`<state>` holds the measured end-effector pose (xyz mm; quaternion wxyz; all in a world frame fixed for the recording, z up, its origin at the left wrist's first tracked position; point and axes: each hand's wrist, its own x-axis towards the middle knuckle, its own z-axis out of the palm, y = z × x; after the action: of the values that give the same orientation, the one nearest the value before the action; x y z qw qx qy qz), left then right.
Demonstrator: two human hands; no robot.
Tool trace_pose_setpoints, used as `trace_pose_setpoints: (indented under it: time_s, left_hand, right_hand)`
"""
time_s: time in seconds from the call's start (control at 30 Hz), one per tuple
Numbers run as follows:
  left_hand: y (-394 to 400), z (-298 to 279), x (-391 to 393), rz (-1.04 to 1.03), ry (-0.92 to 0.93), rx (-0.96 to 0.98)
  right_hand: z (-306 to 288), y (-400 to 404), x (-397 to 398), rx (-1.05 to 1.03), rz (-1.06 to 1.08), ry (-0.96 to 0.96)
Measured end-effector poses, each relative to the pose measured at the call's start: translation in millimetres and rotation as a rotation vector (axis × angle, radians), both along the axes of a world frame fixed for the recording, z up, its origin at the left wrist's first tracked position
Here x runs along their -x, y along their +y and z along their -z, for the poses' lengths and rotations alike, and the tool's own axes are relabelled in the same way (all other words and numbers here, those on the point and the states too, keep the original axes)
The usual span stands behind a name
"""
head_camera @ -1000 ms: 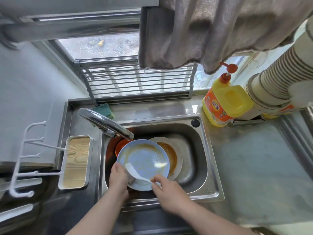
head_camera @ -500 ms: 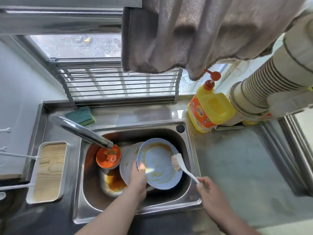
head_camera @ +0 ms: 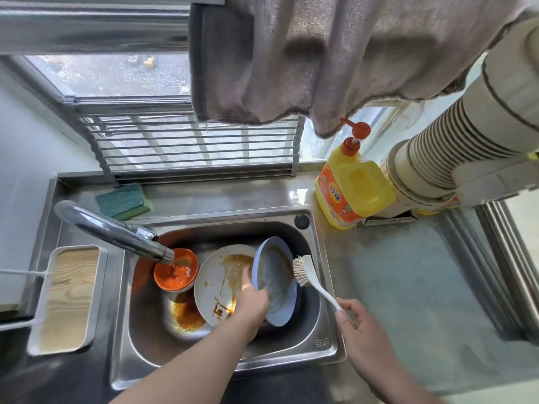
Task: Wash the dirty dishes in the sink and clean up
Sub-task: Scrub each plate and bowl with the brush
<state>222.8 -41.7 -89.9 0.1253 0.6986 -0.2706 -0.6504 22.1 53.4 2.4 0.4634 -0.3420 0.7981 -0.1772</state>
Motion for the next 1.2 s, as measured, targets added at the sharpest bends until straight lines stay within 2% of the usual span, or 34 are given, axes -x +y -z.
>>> trace_pose_setpoints:
  time_s: [0.13,0.27,0.3,0.43,0.53,0.57,0.67,0.77,0.9,0.97,1.1,1.2]
  left_hand:
    - [17.7,8.5,-0.3,0.127,-0.160,0.124]
    - [23.6,27.0,-16.2,-0.323,-0.159,0.038]
    - [23.7,33.9,-26.2,-0.356,-0.136,0.011]
    - [16.9,25.7,-45.6,-0.201,0.010,-0.009]
    - [7.8,19.3,-51.9,-0.119,0.014,-0.058]
    - [4.9,17.0,-56.3,-0.091,-0.026,-0.031]
    - [-5.3,-2.3,-79.4,0.012,-0.251,0.223]
    - [-24.1,-28.0,-111.7,-0.040,-0.394,0.415]
    - [-53.9,-48.6,-146.9,-0.121,-0.582,0.538]
    - [-61.3,-47.6,-152.4,-0.180,-0.592,0.562]
    - [-56.0,-37.0,-144.7,-0.271,-0.496,0.621]
    - [-49.4,-29.2,-137.1,-0.257,-0.588,0.645]
  right_hand:
    - [-2.4,-0.9,1.2,0.037,0.021,0.014]
    - [-4.5,0.4,-2.7,0.002,-0.024,-0.018]
    - [-4.1,1.0,-4.1,-0.016,-0.045,-0.028]
    - [1.0,2.6,-9.6,-0.023,-0.074,-0.026]
    - [2.1,2.1,-16.6,-0.006,-0.044,-0.041]
    - [2.9,1.6,-18.1,0.008,-0.032,-0.042]
    - [6.0,-0.9,-18.7,0.054,0.014,-0.040]
    - [6.0,-3.2,-20.5,0.070,-0.019,-0.073]
    - [0.5,-2.3,-28.1,0.066,-0.089,-0.121]
    - [-0.9,0.6,-33.8,0.048,-0.118,-0.111]
    - [1.7,11.4,-40.3,0.022,-0.151,-0.104]
    - [3.9,20.0,-41.9,0.000,-0.180,-0.102]
